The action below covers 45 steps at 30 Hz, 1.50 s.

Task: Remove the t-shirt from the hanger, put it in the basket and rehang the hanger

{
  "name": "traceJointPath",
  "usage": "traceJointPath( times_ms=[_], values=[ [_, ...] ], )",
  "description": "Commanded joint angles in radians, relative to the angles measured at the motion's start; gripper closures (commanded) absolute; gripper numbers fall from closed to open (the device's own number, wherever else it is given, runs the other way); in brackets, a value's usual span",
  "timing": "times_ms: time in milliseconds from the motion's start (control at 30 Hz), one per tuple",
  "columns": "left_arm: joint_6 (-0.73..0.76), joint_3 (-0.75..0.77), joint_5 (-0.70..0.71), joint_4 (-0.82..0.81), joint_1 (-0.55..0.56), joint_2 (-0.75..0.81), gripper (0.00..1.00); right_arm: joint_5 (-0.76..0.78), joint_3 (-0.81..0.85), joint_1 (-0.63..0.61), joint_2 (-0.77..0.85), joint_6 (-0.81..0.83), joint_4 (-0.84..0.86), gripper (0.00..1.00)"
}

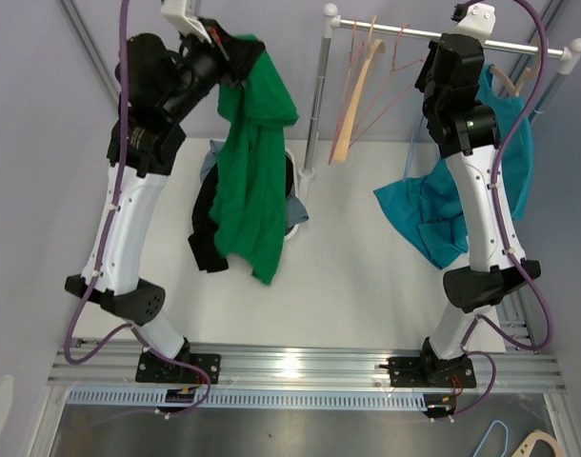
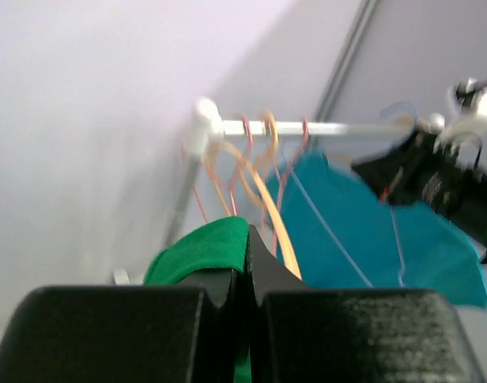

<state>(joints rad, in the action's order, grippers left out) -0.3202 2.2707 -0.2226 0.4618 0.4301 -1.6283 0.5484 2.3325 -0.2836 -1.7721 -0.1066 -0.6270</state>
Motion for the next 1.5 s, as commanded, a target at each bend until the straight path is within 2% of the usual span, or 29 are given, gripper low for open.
traceJointPath(
  times_ms=[0, 67, 200, 367, 433, 467, 533, 567, 633, 767, 833, 900, 933, 967, 1000, 1133, 1333, 1467],
  values=[
    [0.001, 0.197, -0.050, -0.236, -0.094, -0.049, 0.99, -0.016, 0.042, 0.021, -0.027, 0.019, 0.099, 1.00],
    [-0.057, 0.254, -0.070, -0.326, -0.140, -0.086, 0.99, -0.039, 0.056, 0.027, -0.049, 0.010, 0.105, 1.00],
    [-0.103, 0.220, -0.081, -0.516, -0.217, -0.122, 0.99, -0.044, 0.039, 0.031, -0.073, 0.013, 0.157, 1.00],
    [-0.001, 0.217, -0.040, -0.528, -0.228, -0.174, 0.99, -0.050, 0.041, 0.032, -0.113, 0.013, 0.202, 1.00],
    [-0.014, 0.181, -0.044, -0.508, -0.257, -0.173, 0.99, -0.050, 0.045, 0.037, -0.127, 0.016, 0.217, 1.00],
    [-0.049, 0.097, -0.052, -0.515, -0.267, -0.157, 0.99, -0.050, 0.053, 0.038, -0.135, 0.018, 0.222, 1.00],
    [-0.080, 0.024, -0.067, -0.555, -0.294, -0.133, 0.99, -0.051, 0.070, 0.043, -0.151, 0.016, 0.225, 1.00],
    [-0.088, -0.069, -0.069, -0.566, -0.295, -0.122, 0.99, -0.053, 0.085, 0.046, -0.158, 0.016, 0.224, 1.00],
    [-0.088, -0.124, -0.051, -0.565, -0.297, -0.084, 0.99, -0.056, 0.093, 0.050, -0.168, 0.018, 0.227, 1.00],
    [-0.164, -0.445, -0.020, -0.645, -0.297, 0.019, 0.99, -0.065, 0.103, 0.064, -0.190, 0.012, 0.230, 1.00],
    [-0.257, -0.683, 0.011, -0.663, -0.295, 0.123, 0.99, -0.093, 0.102, 0.072, -0.196, 0.004, 0.231, 1.00],
    [-0.305, -0.811, 0.083, -0.676, -0.262, 0.200, 0.99, -0.129, 0.097, 0.089, -0.201, -0.024, 0.239, 1.00],
    [-0.312, -0.985, 0.119, -0.690, -0.237, 0.264, 0.99, -0.148, 0.094, 0.095, -0.202, -0.031, 0.243, 1.00],
    [-0.275, -1.032, 0.165, -0.701, -0.206, 0.290, 0.99, -0.175, 0.091, 0.100, -0.205, -0.038, 0.250, 1.00],
    [-0.254, -1.106, 0.312, -0.692, -0.133, 0.307, 0.99, -0.185, 0.084, 0.104, -0.204, -0.050, 0.253, 1.00],
    [-0.290, -1.221, 0.469, -0.628, -0.044, 0.311, 0.99, -0.206, 0.036, 0.107, -0.194, -0.068, 0.289, 1.00],
    [-0.324, -1.212, 0.477, -0.502, -0.044, 0.111, 0.99, -0.215, 0.044, 0.106, -0.207, -0.080, 0.260, 1.00],
    [-0.347, -1.215, 0.450, -0.514, -0.051, 0.062, 0.99, -0.222, -0.008, 0.093, -0.181, -0.081, 0.259, 1.00]
  ],
)
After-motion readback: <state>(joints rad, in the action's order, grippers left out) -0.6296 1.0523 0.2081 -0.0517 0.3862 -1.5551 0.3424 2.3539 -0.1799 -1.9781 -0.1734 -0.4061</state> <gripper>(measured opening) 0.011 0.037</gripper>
